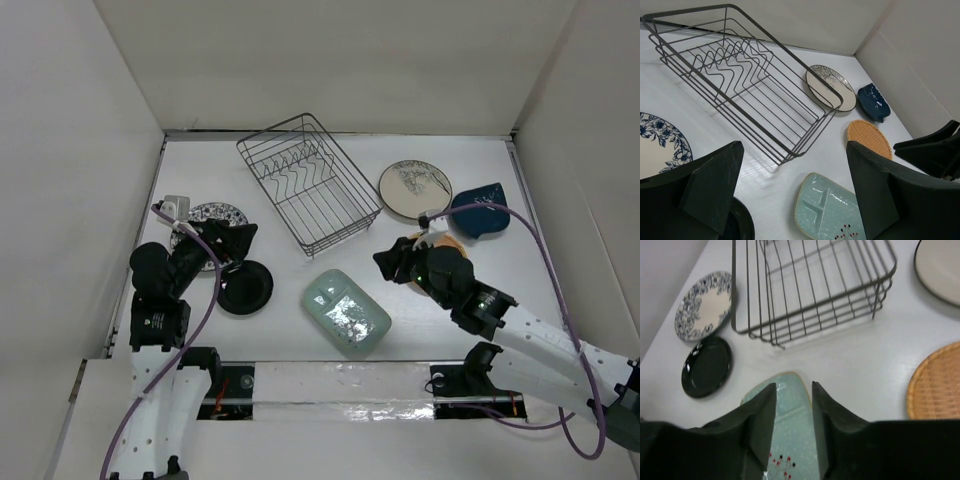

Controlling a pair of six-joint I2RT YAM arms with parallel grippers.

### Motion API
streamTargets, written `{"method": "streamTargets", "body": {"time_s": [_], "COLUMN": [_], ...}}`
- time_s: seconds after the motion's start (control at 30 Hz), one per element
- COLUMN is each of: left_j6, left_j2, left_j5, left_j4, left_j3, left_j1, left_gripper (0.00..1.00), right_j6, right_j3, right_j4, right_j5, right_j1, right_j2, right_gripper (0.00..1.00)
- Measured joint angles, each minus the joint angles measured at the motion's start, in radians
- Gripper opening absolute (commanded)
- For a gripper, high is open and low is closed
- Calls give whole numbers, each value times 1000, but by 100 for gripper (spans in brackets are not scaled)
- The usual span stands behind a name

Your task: Load the plates into the dish rack

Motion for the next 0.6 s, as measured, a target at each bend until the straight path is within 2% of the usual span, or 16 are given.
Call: {"method": "streamTargets", "body": {"time_s": [0.07,0.1,0.17,0.2,0.27,0.3,0.33,0.37,0.4,0.53,0.57,0.6], "left_j6": [0,0,0,0,-4,-4,-5,-5,-2,-1,-1,0], "left_j2": [6,11,17,18,18,17,16,15,15,11,10,9], "left_j5": [6,8,17,20,26,29,32,35,38,40,39,39], "left_j4": [1,1,1,2,3,6,8,10,14,14,15,15], "left_j3": [0,0,0,0,0,0,0,0,0,0,0,0], "left_j1": [-2,-2,-4,-5,-5,-5,-5,-5,-5,-5,-5,-5], "left_gripper": [76,71,66,50,33,12,3,0,0,0,0,0], "right_j6": [-2,-5,-7,-7,-7,-7,-9,-13,-19,-25,-26,-26], "right_j3": [-16,-20,-28,-33,-46,-54,-61,-66,-68,-77,-82,-85], "right_j4": [-32,-40,-47,-50,-50,-48,-50,-50,-49,-35,-31,-25], "right_j5": [-57,-82,-126,-146,-174,-185,-194,-208,-224,-312,-328,-338], "right_j1": [-6,-6,-5,-4,-4,-4,-5,-6,-10,-40,-43,-47], "right_j2": [8,16,28,32,38,40,42,45,52,94,105,117], "right_gripper": [56,59,64,64,63,58,46,11,0,0,7,21]}}
